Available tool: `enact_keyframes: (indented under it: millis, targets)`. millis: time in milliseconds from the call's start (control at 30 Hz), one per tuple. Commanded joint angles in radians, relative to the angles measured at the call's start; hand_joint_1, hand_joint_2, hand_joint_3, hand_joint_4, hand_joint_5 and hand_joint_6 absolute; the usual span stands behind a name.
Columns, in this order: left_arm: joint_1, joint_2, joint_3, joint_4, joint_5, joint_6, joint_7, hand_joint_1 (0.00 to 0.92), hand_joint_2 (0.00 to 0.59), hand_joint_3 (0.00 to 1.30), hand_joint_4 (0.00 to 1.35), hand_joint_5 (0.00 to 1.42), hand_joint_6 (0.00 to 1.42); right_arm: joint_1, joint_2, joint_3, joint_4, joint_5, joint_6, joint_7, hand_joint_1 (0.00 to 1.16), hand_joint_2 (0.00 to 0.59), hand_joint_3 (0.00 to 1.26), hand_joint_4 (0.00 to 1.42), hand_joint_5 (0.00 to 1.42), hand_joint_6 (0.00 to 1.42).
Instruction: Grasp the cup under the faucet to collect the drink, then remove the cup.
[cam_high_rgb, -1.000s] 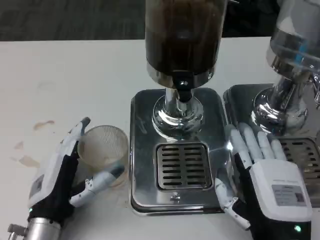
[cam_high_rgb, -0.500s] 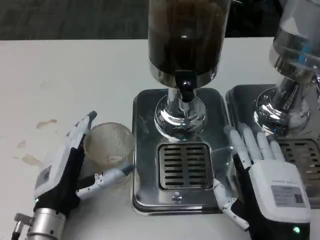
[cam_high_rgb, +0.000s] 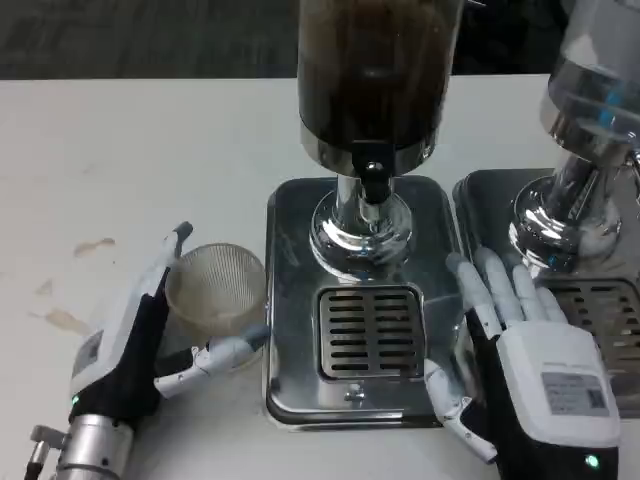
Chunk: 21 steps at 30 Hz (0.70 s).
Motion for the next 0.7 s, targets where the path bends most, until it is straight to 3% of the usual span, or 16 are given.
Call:
enact_keyframes:
  millis: [33, 100, 200, 367, 700]
  targets:
    - [-0.014, -0.015, -0.007, 0.019, -0.012, -0.036, -0.024, 0.357, 0.041, 0.01, 0.03, 0.23, 0.22, 0.009, 0.003, 0.005, -0.011, 0.001, 0.001, 0.002, 0.15, 0.513, 0.07, 0.0, 0.0, 0.09]
    - [-0.015, -0.013, -0.009, 0.017, -0.014, -0.047, -0.023, 0.357, 0.042, 0.05, 0.09, 0.3, 0.3, 0.009, 0.006, 0.006, -0.011, 0.0, 0.002, 0.0, 0.15, 0.509, 0.07, 0.0, 0.0, 0.1]
    - [-0.015, -0.012, -0.014, 0.014, -0.008, -0.053, -0.014, 0.379, 0.048, 0.21, 0.29, 0.48, 0.5, 0.01, 0.009, 0.008, -0.011, 0.001, 0.002, 0.0, 0.15, 0.515, 0.07, 0.0, 0.0, 0.11]
    - [-0.012, -0.012, -0.019, 0.017, 0.005, -0.046, 0.015, 0.496, 0.079, 0.46, 0.57, 0.73, 0.81, 0.011, 0.015, 0.007, -0.01, 0.005, 0.001, -0.003, 0.15, 0.519, 0.07, 0.0, 0.0, 0.12]
    - [0.016, -0.012, -0.003, -0.028, 0.061, -0.039, 0.219, 0.542, 0.063, 0.67, 0.78, 0.91, 0.97, 0.001, 0.016, 0.006, 0.003, 0.011, -0.005, 0.001, 0.15, 0.507, 0.07, 0.0, 0.0, 0.14]
